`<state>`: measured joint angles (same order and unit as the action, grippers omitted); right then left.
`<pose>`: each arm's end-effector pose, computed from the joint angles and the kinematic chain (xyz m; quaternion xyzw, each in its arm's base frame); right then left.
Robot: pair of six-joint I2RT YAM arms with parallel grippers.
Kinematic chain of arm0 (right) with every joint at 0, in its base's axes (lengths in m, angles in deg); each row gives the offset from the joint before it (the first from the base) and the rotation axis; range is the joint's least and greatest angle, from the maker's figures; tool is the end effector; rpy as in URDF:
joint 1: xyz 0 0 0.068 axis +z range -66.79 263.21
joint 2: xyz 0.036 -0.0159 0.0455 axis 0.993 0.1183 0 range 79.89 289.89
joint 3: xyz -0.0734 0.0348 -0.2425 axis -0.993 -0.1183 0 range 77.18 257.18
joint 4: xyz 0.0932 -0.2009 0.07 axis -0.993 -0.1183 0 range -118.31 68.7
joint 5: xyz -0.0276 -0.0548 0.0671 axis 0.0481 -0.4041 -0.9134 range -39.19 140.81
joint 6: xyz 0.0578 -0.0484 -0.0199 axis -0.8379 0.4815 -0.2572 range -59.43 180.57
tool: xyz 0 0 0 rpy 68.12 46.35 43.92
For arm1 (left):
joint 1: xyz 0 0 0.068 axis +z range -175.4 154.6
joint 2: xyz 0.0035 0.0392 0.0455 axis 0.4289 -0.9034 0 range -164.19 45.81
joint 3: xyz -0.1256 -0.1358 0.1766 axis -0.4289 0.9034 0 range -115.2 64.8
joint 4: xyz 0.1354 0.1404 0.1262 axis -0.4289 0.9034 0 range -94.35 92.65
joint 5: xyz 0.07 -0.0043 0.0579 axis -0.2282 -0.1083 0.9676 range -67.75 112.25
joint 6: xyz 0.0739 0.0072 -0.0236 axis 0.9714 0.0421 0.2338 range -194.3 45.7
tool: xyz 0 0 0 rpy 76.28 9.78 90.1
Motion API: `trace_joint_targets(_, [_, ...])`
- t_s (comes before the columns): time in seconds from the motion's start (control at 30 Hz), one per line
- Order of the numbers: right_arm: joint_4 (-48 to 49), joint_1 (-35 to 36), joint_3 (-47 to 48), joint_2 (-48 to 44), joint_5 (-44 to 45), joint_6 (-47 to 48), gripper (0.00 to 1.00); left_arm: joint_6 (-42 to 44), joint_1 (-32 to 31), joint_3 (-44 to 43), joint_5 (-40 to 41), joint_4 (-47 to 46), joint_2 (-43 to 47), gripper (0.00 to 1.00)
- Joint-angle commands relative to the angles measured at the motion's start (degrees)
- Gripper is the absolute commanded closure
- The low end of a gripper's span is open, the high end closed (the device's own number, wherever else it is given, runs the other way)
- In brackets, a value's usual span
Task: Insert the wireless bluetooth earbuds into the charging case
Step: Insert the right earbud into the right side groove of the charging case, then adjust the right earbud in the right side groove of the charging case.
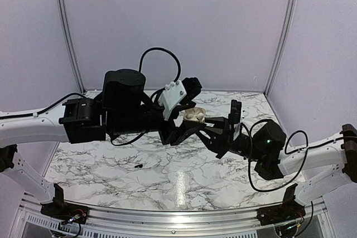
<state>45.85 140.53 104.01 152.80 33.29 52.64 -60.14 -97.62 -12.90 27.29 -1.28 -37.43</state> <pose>0.1274 0.2359 0.2861 -0.3478 0.4556 0.5119 0.6398 0.1118 -0.3298 0.3761 0.4975 0.5719 -0.2870 0.5857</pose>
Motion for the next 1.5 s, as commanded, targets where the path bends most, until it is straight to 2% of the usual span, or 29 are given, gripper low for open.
trace_joint_targets(0.0, [0.59,0.16,0.36,-1.26,-1.47,-0.68,1.00,-1.82,0.51,-0.90,-0.36,0.44,2.09,0.34])
trace_joint_targets(0.23, [0.10,0.07,0.48,-0.66,-1.11,-1.03,1.00,-2.10,0.52,0.61,-8.56,-2.41,4.34,0.35])
trace_joint_targets(0.47, [-0.60,0.00,0.64,-0.66,-1.05,-1.19,1.00,-3.80,0.64,1.43,-4.14,-4.42,5.25,0.34])
trace_joint_targets(0.63, [-0.90,0.06,1.06,-0.50,-2.61,-1.15,1.00,-5.08,1.62,0.64,-2.08,-3.16,4.05,0.25])
trace_joint_targets(0.8, [-1.82,0.03,1.89,-0.31,-3.34,-1.04,1.00,-5.70,2.46,-0.38,-3.04,-1.08,2.70,0.21])
trace_joint_targets(1.47, [-0.51,-0.01,1.43,-1.41,-5.98,-1.26,1.00,-6.54,5.40,1.27,-4.79,1.13,2.33,0.23])
